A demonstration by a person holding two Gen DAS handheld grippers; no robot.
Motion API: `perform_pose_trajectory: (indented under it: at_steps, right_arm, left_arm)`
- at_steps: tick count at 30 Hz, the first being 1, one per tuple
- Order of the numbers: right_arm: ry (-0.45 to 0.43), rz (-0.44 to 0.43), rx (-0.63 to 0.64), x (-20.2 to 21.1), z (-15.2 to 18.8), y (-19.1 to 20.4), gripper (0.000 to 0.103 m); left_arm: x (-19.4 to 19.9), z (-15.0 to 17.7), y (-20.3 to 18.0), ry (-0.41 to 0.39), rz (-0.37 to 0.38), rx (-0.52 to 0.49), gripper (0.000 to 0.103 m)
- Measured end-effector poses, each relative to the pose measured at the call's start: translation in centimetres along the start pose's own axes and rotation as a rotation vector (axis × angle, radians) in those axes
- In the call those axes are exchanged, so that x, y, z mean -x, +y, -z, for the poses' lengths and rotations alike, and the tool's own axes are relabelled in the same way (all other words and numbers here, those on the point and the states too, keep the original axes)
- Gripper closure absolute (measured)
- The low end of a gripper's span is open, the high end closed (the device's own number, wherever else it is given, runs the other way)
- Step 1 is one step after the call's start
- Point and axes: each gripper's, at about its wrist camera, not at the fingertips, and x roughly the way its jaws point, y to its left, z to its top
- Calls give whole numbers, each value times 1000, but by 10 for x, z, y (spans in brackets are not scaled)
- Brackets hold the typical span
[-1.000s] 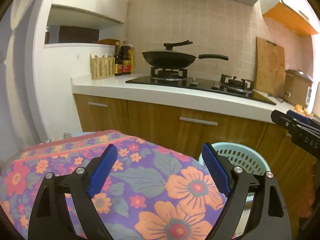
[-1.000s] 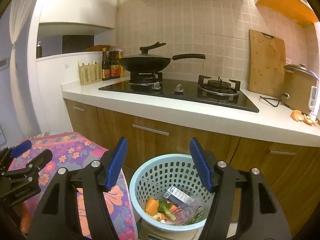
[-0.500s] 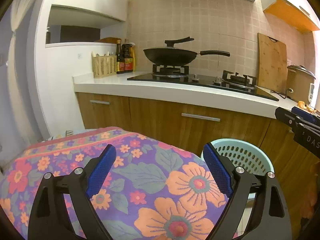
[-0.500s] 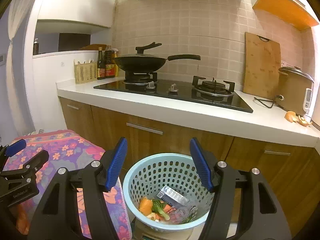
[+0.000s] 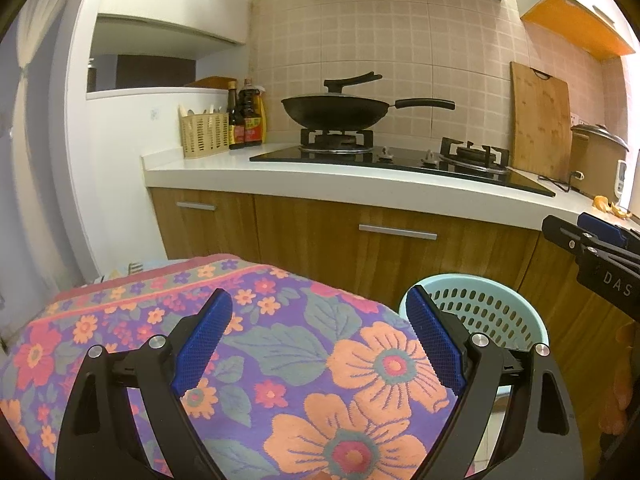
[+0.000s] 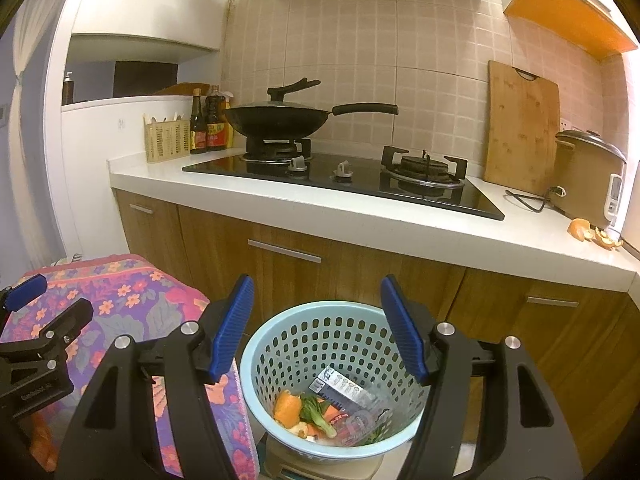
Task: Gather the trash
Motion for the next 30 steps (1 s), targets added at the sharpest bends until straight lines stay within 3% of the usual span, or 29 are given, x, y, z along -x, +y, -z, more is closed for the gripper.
perform_pose_trajectory:
  at_steps: [30]
  right_arm:
    - [9, -2, -17, -6, 1, -3, 38]
  left_arm:
    - [0, 2, 6, 4, -7, 1, 17]
